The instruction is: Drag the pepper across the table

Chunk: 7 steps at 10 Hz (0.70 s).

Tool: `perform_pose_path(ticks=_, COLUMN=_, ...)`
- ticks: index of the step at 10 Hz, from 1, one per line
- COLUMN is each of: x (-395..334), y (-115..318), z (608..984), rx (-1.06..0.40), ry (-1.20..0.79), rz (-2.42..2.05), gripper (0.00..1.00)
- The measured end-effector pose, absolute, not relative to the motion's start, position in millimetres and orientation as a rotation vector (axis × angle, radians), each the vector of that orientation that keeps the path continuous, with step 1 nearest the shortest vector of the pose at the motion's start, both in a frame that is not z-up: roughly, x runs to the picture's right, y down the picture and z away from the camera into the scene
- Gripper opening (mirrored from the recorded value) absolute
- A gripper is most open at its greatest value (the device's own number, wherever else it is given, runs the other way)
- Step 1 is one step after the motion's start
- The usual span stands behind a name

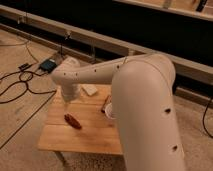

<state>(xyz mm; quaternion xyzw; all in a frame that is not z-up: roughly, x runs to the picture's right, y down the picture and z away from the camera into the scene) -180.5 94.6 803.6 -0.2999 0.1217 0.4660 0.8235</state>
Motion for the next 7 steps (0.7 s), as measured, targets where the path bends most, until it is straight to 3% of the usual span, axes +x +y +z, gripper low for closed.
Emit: perform_pose_path(ticks=7, x=-214, y=117, z=824, rx=-0.693, ry=0.269, rz=0.889, gripper=0.65)
